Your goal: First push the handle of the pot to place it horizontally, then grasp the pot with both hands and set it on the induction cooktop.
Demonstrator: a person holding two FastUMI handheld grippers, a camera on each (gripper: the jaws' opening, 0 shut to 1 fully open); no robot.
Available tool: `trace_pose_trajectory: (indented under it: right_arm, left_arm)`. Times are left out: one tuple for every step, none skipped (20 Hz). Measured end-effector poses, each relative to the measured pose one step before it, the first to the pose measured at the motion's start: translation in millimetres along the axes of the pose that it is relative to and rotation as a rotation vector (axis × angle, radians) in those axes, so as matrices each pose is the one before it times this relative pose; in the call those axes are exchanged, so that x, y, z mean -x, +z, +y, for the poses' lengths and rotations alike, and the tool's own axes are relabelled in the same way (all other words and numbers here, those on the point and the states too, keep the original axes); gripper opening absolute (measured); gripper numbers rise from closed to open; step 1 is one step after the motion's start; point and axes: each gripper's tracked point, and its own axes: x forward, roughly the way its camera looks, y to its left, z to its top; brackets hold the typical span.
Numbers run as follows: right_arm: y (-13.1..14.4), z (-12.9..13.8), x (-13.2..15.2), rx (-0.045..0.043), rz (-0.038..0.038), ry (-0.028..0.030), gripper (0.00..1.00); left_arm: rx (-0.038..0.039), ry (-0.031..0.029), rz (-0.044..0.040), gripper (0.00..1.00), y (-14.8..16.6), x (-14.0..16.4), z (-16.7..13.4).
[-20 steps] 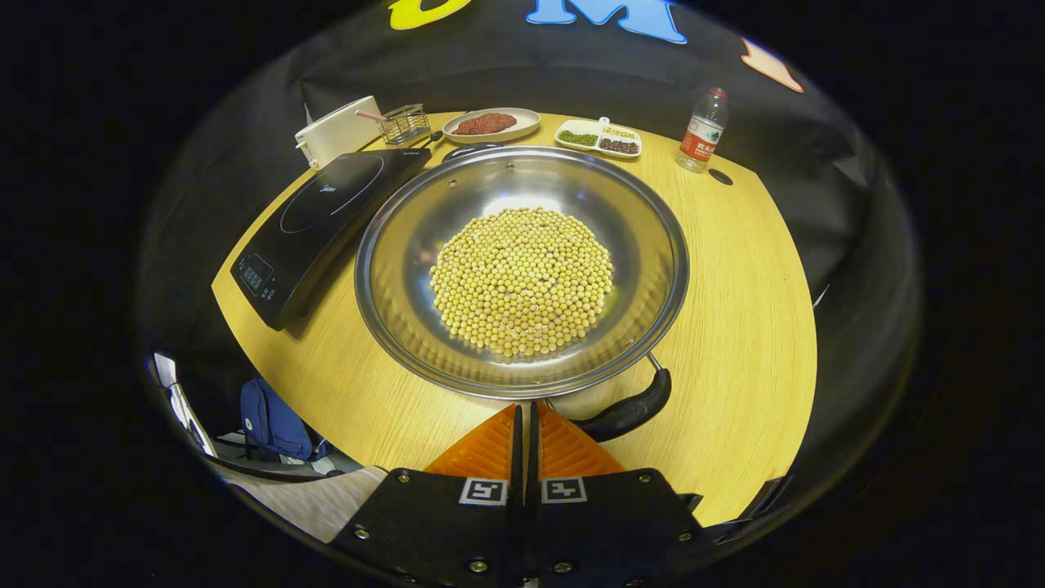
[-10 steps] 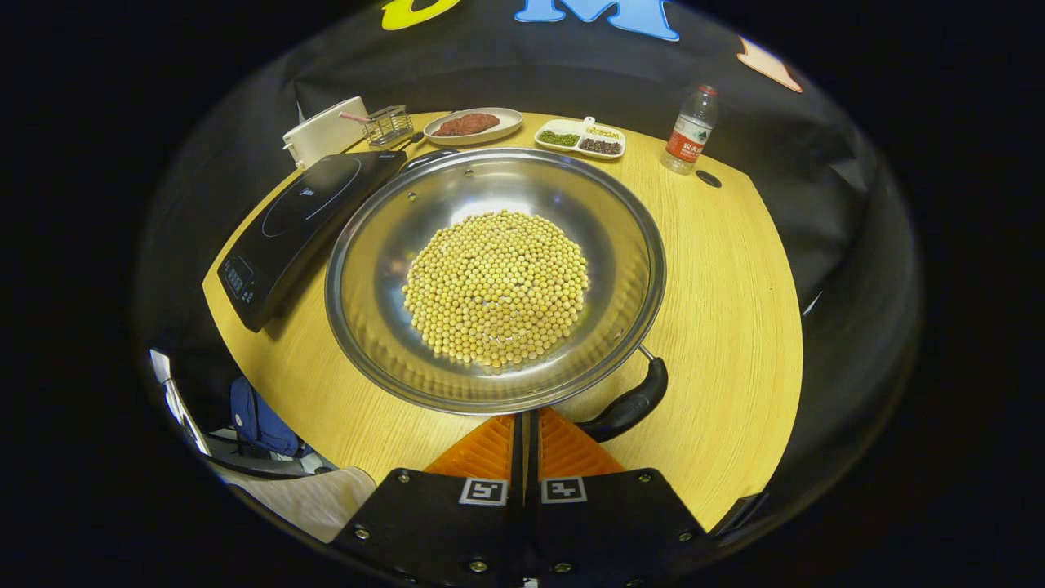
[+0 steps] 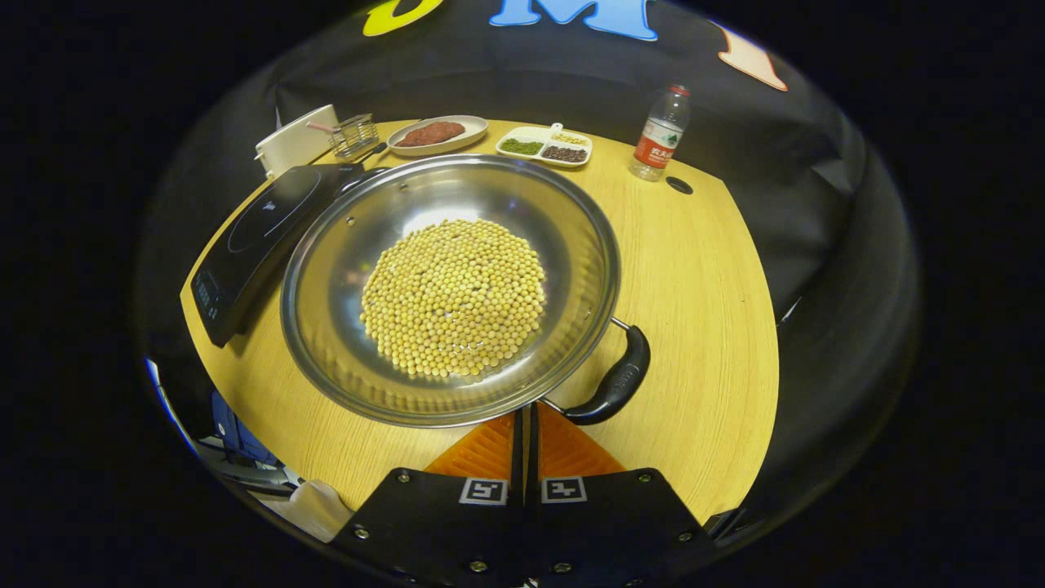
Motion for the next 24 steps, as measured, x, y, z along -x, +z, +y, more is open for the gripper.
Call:
trace_pose_trajectory:
  right_arm:
    - [3.29, -5.09, -2.55, -0.01875, -0.00855, -0.00629, 0.01]
    - [3.74, -4.11, -1.89, -0.0248, -0.0097, -0.0033, 0.01]
    - [3.72, -2.99, -2.56, -0.02628, -0.01009, 0.00119, 0.01]
    - [3.98, -2.14, -1.42, -0.02102, -0.01184, 0.00068, 0.01]
    - [3.49, -2.57, -2.85, -0.01243, -0.01411, 0.00071, 0.01]
    - [3.25, -1.67, -1.13, -0.00523, -0.01235, 0.00072, 0.01]
    - [2.83, -1.12, -1.54, -0.00746, -0.01314, 0.00141, 0.01]
    - [2.02, -0.92, -0.39, -0.00738, -0.00915, 0.00432, 0.01]
    - [0.97, -0.64, -0.25, -0.00837, -0.01229, 0.00493, 0.01]
    - [2.29, -1.29, 1.09, -0.00386, -0.01929, 0.00281, 0.01]
    - [6.18, -1.75, 2.37, -0.00725, -0.03134, 0.0004, 0.01]
    - [4.21, -2.38, 1.17, -0.00453, -0.02618, -0.00682, 0.01]
    - [3.12, -3.86, 1.27, -0.00353, -0.02279, -0.0112, 0.01]
    - [3.5, -1.08, 2.49, -0.00745, -0.02305, -0.00223, 0.01]
    - [4.35, -0.88, 3.57, -0.01182, -0.02716, -0.00543, 0.01]
    - [6.9, -2.12, 3.49, -0.01317, -0.03569, -0.00971, 0.01]
    - [6.58, -0.82, 3.25, -0.01657, -0.03724, -0.00642, 0.01]
    - [6.59, -0.01, 3.22, -0.01857, -0.03431, -0.00309, 0.01]
    - [7.02, 0.53, 3.16, -0.01886, -0.03349, -0.00503, 0.02]
    - [5.86, -0.07, 1.4, -0.01605, -0.02964, -0.00455, 0.04]
    - [4.82, 3.24, -0.9, -0.01033, -0.02437, -0.00043, 0.12]
    - [2.23, 0.72, 0.85, -0.00875, -0.00961, -0.013, 0.41]
    - [2.62, -4.99, -2.63, -0.00811, -0.00863, -0.03175, 0.7]
    - [2.9, 0.14, 0.69, -0.00796, -0.01543, -0.02334, 0.99]
  left_arm:
    - [-0.00553, 0.00451, 0.0044, 0.99, -1.76, -1.08, -4.5]
    - [-0.00508, 0.00431, 0.00448, 1.0, -1.28, -0.18, -2.98]
    - [-0.00406, 0.00474, 0.00501, 1.0, -2.27, -0.98, -3.74]
    - [-0.00146, 0.00401, 0.00589, 1.0, -2.22, 0.14, -3.47]
    - [0.00159, 0.00175, 0.00581, 1.0, -2.51, -0.88, -3.53]
    - [0.00248, 0.00204, 0.00623, 1.0, -2.74, -1.78, -3.98]
    - [0.00098, 0.00358, 0.00816, 0.98, -4.16, -1.03, -3.46]
    - [-0.00031, 0.00532, 0.00764, 1.0, -4.34, -1.17, -1.9]
    - [-0.00063, 0.00443, 0.00609, 1.0, -3.67, -1.09, -2.3]
    - [-0.00031, 0.00387, 0.00507, 0.98, -2.76, -1.49, -2.15]
    - [-0.00056, 0.0024, 0.00701, 0.98, -5.42, -1.83, -1.87]
    - [-0.00092, -0.00206, 0.01019, 1.0, -5.07, -1.92, -2.42]
    - [-0.00178, -0.0062, 0.00849, 1.0, -4.86, -1.09, -2.82]
    - [-0.00492, -0.00771, 0.0087, 0.98, -4.71, -2.99, -2.23]
    - [-0.00735, -0.0087, 0.00527, 0.94, -6.65, -3.66, -2.39]
    - [-0.0091, -0.01124, 0.00657, 0.98, -6.6, -5.1, -1.9]
    - [-0.0087, -0.0119, 0.00915, 0.98, -7.74, -5.5, -1.82]
    - [-0.0069, -0.01618, 0.01119, 0.98, -6.79, -8.11, -3.14]
    - [-0.00313, -0.01812, 0.01193, 0.98, -7.42, -7.86, -2.21]
    - [0.00024, -0.02225, 0.00988, 0.98, -6.71, -8.24, -2.52]
    - [0.00434, -0.02639, 0.00968, 0.98, -6.61, -9.17, -3.4]
    - [0.0048, -0.03417, 0.01403, 0.98, -7.13, -9.42, -4.77]
    - [0.00114, -0.03034, 0.01136, 0.98, -6.26, -8.54, -3.64]
    - [-0.00254, -0.03064, 0.00943, 0.98, -5.72, -10.65, -2.82]
